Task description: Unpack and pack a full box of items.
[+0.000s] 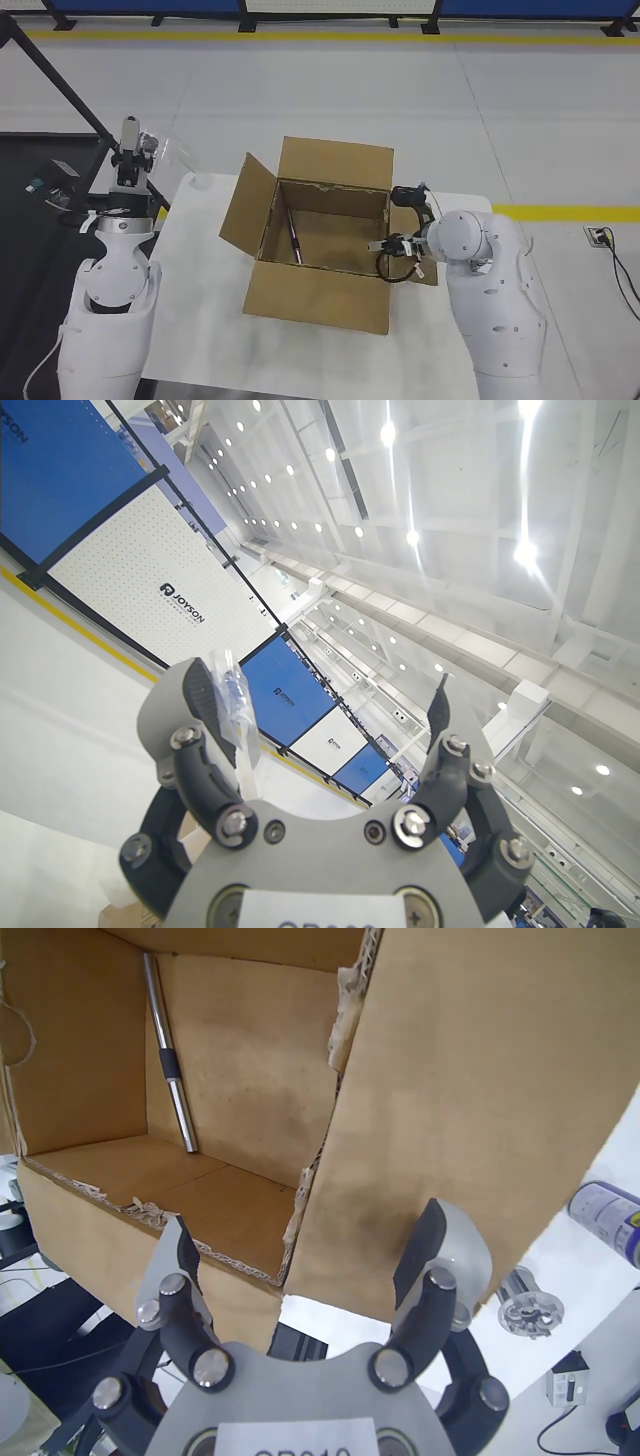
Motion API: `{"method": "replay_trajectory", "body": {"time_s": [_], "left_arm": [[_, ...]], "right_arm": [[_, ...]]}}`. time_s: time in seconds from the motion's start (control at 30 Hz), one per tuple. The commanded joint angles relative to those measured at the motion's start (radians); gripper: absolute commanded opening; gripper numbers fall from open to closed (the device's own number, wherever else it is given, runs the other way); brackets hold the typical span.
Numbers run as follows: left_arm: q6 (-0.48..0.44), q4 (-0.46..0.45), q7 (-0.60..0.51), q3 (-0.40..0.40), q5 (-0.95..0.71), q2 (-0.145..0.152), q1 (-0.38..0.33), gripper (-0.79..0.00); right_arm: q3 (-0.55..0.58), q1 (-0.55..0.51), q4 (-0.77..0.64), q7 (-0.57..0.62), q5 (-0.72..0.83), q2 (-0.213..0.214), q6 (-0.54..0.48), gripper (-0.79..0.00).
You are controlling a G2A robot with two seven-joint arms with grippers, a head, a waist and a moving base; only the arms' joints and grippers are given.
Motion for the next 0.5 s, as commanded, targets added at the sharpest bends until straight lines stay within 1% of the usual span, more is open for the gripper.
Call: {"method": "replay_trajectory", "body": {"time_s": [0.0, 0.07, 0.17, 0.23, 0.3, 0.37, 0.43, 0.47], "left_arm": [[0.001, -0.004, -0.001, -0.003, 0.001, 0.000, 0.005, 0.000], [0.001, -0.007, -0.002, -0.006, 0.001, 0.001, 0.008, 0.000], [0.003, -0.013, -0.005, -0.013, 0.003, 0.002, 0.013, 0.000], [0.005, -0.017, -0.006, -0.020, 0.002, 0.003, 0.016, 0.000], [0.003, -0.019, -0.009, -0.026, 0.002, 0.004, 0.018, 0.000], [0.002, -0.017, -0.011, -0.033, 0.001, 0.005, 0.020, 0.000], [0.003, -0.014, -0.013, -0.041, -0.002, 0.006, 0.021, 0.000], [0.005, -0.011, -0.013, -0.044, -0.004, 0.007, 0.022, 0.000]], "right_arm": [[0.004, 0.015, 0.042, -0.013, 0.030, 0.003, -0.021, 0.000], [0.004, 0.022, 0.034, -0.049, 0.036, 0.006, -0.023, 0.000], [-0.033, 0.004, -0.064, -0.095, 0.044, 0.005, -0.041, 0.000], [-0.086, -0.008, -0.140, -0.109, 0.042, 0.001, -0.055, 0.000], [-0.154, 0.002, -0.173, -0.111, 0.034, -0.004, -0.065, 0.000], [-0.232, 0.040, -0.149, -0.115, 0.024, -0.014, -0.064, 0.000], [-0.313, 0.105, -0.078, -0.131, 0.023, -0.028, -0.056, 0.000], [-0.356, 0.144, -0.018, -0.131, 0.026, -0.037, -0.057, 0.000]]}}
